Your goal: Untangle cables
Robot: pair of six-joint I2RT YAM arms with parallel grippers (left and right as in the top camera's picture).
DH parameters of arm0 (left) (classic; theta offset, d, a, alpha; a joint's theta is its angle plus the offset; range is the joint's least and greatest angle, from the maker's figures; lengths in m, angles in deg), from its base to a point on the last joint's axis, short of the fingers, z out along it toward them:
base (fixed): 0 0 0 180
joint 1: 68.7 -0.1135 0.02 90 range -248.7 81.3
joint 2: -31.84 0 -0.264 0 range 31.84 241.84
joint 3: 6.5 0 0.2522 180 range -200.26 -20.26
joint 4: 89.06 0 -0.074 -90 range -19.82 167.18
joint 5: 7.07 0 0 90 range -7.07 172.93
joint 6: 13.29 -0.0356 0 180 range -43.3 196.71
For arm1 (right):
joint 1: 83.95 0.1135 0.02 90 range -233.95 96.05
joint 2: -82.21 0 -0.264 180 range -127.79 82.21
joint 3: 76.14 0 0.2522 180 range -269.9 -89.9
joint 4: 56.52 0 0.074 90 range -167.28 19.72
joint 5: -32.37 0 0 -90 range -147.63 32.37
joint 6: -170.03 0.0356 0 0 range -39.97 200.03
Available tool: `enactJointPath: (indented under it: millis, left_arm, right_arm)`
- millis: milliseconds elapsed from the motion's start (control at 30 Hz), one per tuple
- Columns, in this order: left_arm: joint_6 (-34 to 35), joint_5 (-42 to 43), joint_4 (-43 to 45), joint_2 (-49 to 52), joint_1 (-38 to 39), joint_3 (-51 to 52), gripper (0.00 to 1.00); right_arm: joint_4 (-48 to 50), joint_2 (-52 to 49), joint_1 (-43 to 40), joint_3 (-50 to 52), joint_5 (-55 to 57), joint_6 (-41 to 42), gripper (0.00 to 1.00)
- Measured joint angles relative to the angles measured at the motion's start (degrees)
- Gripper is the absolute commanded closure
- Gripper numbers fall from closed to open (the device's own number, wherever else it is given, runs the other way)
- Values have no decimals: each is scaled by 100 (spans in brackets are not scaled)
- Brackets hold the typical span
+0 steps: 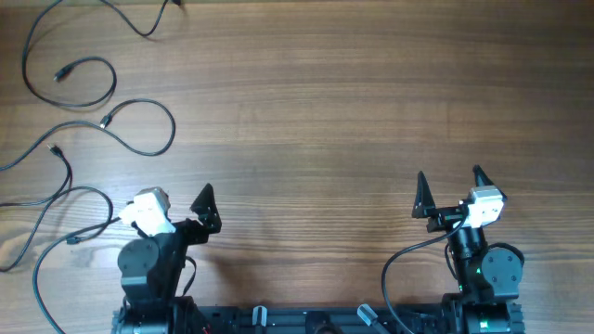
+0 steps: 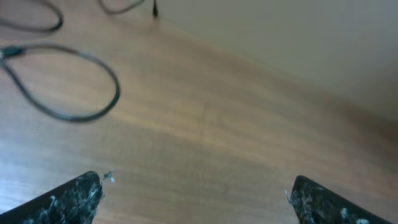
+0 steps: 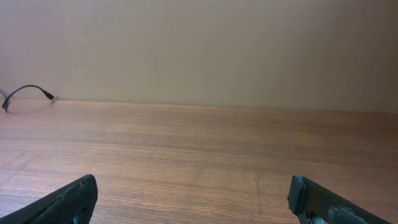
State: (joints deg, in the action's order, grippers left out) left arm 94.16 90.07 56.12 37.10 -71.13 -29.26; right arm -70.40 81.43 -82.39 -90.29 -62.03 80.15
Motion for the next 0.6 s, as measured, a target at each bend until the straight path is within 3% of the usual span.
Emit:
enactJointPath:
  millis: [367, 600]
  left_arm:
    - [-240, 55, 1893, -428, 0, 761, 0]
    - [-664, 61, 2020, -444, 0, 811, 0]
  right_arm:
    - [0, 0, 0, 0, 0, 2, 0]
    - [-2, 0, -2, 0, 0, 0, 0]
